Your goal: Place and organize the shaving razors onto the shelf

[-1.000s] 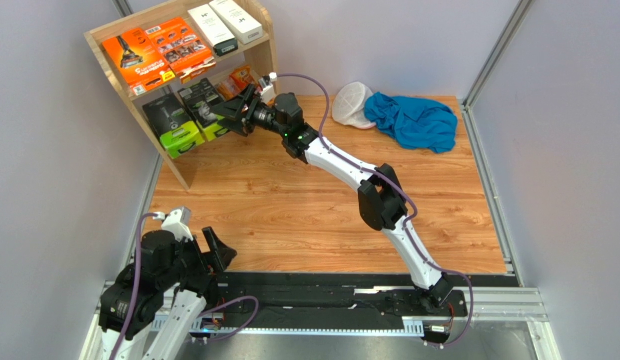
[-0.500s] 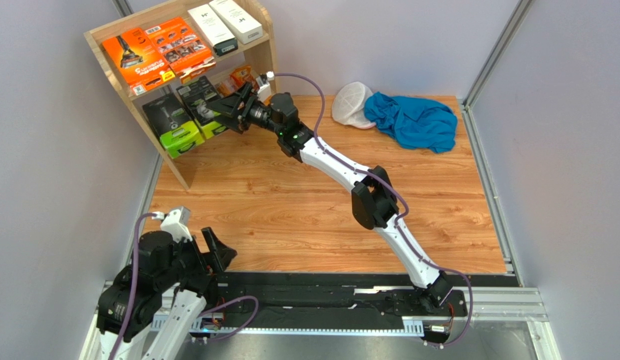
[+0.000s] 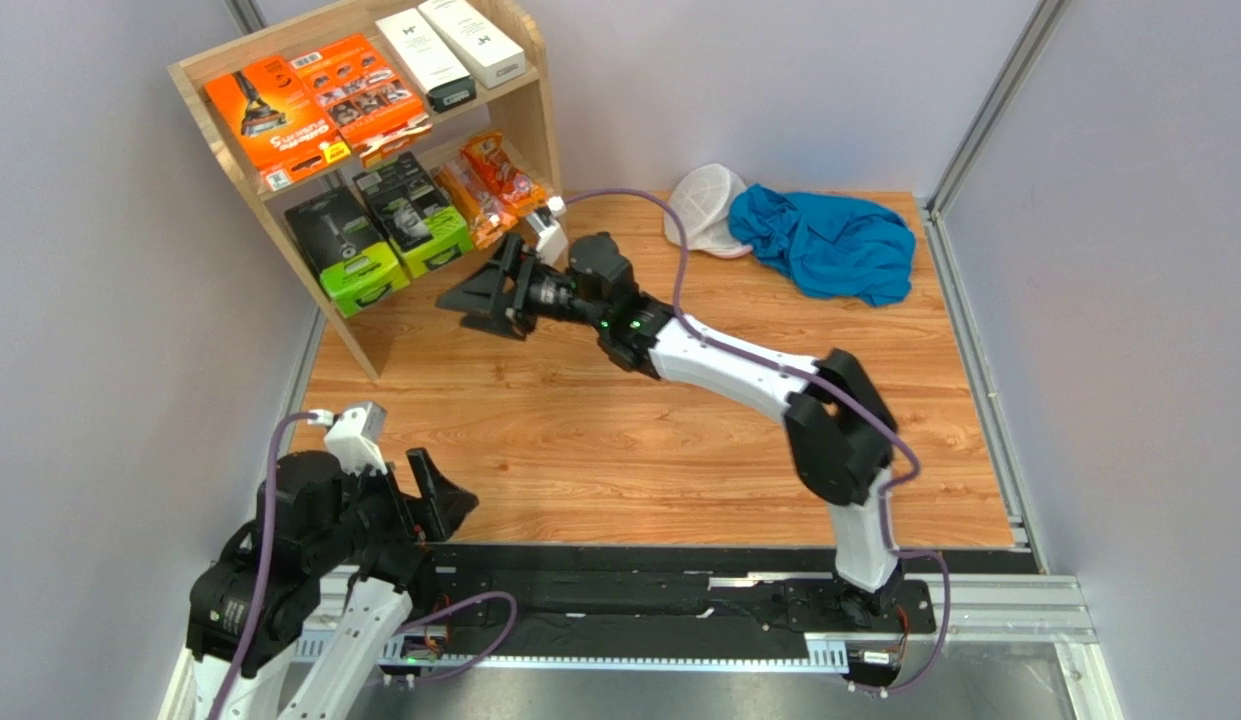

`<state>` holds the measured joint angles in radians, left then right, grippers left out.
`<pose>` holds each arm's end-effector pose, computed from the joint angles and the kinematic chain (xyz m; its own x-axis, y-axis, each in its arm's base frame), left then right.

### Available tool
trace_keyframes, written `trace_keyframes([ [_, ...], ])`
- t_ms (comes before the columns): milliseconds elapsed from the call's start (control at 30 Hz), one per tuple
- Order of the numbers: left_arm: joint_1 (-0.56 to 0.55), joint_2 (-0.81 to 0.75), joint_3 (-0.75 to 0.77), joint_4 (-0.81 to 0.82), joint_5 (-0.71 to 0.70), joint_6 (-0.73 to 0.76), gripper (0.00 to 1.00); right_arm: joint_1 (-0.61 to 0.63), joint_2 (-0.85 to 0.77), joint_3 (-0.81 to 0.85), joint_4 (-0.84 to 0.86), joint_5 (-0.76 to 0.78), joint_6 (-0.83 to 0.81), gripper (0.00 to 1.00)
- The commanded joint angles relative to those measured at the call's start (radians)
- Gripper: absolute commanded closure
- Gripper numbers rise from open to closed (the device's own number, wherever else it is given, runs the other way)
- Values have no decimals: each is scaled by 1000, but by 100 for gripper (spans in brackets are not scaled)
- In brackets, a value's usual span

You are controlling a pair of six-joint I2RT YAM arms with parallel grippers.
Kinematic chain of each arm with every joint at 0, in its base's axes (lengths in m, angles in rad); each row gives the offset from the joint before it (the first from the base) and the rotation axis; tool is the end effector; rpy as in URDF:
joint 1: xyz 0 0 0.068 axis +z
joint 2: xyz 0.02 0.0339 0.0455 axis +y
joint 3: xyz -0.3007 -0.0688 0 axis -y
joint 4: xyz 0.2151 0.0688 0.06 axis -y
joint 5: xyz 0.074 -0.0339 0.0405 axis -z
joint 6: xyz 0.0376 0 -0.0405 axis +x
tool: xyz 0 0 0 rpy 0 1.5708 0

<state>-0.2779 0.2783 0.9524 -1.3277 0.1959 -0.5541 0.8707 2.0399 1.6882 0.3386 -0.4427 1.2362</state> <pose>-0.0506 0.0068 0.3098 -0.7170 -0.3322 -0.6128 0.0475 0.8538 -0.5184 0.3011 0.3825 0.3625 -0.9162 0.2372 -0.3231 -0.3096 0.0931 0.9463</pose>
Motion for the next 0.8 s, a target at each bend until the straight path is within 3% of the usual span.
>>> trace_keyframes([
  [0,5,84,61,88,42,66,1,-1,-292,-227,-169,123,-217,17],
  [167,3,209,164,153,22,118,1,-2,-606,-344,-646,441,-493,12],
  [200,5,225,178,166,13,120,1,-2,-656,-354,-767,579,-524,12],
  [300,5,292,229,220,5,126,1,-4,-820,-398,-945,802,-610,8],
  [433,5,361,267,289,23,126,1,-28,-1013,-469,-1065,962,-664,0],
  [600,5,403,290,343,42,134,1,-67,-1214,-557,-1112,1033,-667,0],
  [767,5,453,312,358,117,172,1,-85,-1247,-587,-1141,1033,-649,0],
])
